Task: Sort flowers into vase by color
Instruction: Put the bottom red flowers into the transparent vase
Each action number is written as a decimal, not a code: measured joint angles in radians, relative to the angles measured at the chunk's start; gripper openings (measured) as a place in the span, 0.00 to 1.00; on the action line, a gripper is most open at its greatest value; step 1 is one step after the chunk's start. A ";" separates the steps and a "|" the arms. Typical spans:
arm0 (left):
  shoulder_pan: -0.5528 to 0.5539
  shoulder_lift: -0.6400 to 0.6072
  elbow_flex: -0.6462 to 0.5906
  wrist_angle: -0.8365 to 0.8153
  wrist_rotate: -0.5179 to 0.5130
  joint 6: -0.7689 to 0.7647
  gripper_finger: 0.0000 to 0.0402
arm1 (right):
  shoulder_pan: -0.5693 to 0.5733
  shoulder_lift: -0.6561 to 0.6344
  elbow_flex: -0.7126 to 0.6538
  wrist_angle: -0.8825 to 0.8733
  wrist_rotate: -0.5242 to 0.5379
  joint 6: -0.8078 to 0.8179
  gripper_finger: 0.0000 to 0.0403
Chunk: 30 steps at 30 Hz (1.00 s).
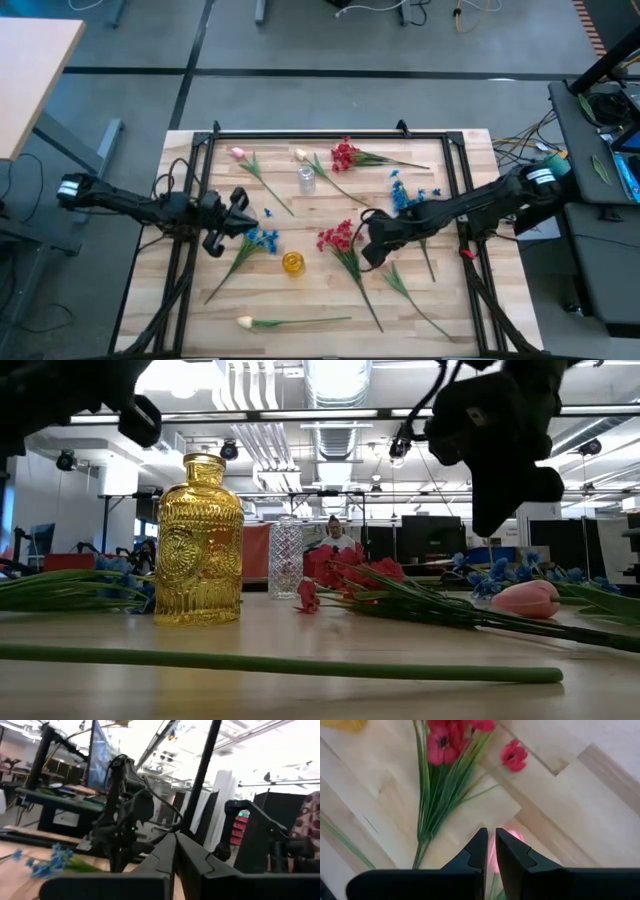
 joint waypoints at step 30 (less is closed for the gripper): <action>-0.119 0.039 0.000 -0.019 -0.118 -0.020 0.00 | 0.038 0.575 0.487 -0.161 -0.012 -0.077 0.73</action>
